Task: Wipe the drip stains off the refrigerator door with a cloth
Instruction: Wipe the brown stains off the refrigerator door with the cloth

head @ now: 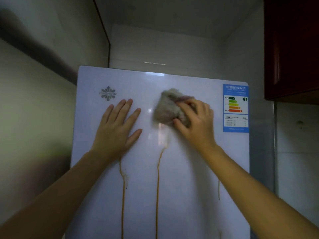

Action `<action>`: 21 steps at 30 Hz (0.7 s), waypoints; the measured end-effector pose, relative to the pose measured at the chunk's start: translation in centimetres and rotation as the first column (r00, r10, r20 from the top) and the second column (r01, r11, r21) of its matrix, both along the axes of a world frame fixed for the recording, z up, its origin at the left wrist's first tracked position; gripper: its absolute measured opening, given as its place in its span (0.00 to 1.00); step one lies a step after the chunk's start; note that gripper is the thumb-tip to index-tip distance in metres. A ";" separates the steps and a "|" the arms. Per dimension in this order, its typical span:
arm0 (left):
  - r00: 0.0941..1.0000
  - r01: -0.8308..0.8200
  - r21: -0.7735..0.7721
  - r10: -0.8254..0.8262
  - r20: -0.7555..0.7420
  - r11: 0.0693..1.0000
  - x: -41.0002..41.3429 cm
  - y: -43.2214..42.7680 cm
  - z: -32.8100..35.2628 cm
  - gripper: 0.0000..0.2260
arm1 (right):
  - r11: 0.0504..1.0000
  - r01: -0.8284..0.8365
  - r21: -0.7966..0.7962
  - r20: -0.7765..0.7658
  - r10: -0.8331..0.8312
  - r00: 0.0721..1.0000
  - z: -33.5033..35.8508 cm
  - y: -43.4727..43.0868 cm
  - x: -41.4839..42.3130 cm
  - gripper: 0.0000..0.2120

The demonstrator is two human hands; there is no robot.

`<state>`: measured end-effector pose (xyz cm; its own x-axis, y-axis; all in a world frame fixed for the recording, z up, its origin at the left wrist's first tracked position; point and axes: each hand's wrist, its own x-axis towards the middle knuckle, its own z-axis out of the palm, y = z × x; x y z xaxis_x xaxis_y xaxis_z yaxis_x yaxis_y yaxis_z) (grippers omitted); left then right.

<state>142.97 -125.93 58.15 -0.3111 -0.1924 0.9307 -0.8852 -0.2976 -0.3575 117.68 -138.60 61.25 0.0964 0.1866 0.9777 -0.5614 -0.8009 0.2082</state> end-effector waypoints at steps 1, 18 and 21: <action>1.000 0.001 0.003 -0.001 -0.004 1.000 0.0 -0.1 0.0 0.29 | 0.999 0.008 0.040 0.055 -0.010 0.998 0.0 -1.0 -1.7 0.23; 0.999 0.040 -0.021 -0.041 -0.018 0.999 0.0 -0.4 -0.3 0.28 | 0.979 0.095 -0.180 -0.279 -0.144 0.950 -5.0 -2.4 -4.8 0.24; 0.998 0.043 0.004 -0.042 -0.049 0.999 -0.2 -0.5 -0.4 0.29 | 0.993 0.114 0.044 -0.075 -0.110 0.991 -3.0 -4.3 -9.0 0.25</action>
<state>142.80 -126.39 57.77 -0.2730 -0.1843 0.9442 -0.9136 -0.2579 -0.3145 108.67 -142.87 58.24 0.1844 0.1238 0.9750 -0.6331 -0.7438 0.2142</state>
